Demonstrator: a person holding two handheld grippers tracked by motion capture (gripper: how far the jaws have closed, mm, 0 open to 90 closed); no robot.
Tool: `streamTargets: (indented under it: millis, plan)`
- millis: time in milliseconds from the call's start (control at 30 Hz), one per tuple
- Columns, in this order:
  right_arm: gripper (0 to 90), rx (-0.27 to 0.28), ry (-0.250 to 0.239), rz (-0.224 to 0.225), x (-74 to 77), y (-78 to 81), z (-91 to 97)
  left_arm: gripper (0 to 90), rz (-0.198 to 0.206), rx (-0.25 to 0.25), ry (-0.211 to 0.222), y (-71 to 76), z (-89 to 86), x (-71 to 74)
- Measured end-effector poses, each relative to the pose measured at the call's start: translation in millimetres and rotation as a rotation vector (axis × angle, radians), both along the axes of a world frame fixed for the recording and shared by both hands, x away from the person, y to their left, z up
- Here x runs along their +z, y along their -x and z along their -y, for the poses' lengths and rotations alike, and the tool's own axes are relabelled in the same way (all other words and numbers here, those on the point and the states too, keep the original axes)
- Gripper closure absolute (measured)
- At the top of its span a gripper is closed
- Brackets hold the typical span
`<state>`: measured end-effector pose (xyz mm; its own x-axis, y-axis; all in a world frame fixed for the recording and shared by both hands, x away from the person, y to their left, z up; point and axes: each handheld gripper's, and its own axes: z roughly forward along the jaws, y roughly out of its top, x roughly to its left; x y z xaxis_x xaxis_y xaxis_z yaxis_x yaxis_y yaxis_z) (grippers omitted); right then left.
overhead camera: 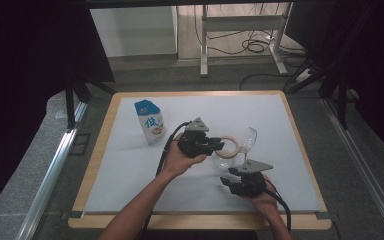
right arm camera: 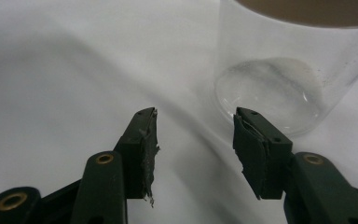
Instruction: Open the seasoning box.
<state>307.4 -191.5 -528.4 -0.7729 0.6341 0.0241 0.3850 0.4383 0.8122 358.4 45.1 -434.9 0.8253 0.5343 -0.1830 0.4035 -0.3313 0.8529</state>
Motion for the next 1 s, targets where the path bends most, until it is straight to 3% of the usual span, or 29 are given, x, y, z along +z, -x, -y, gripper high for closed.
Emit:
streamTargets:
  millis: [200, 433, 833, 1000]
  plan:
    - [49.6, -0.001, 0.001, -0.005, -0.3, -0.2, -2.2, 52.9, 0.004, 0.037, 0.004, 8.4, -26.9, -12.9]
    - [49.1, 0.001, 0.003, -0.002, 0.1, 0.1, -4.0, 40.8, 0.005, 0.077, -0.011, 19.5, -54.1, -31.8]
    - [47.1, 0.009, 0.005, 0.008, 0.4, 1.1, -8.6, 38.7, 0.006, 0.177, -0.028, 39.4, -95.0, -58.0]
    - [46.2, 0.011, 0.005, 0.011, 0.2, 1.2, -11.2, 37.5, -0.003, 0.185, -0.042, 40.3, -101.7, -61.3]
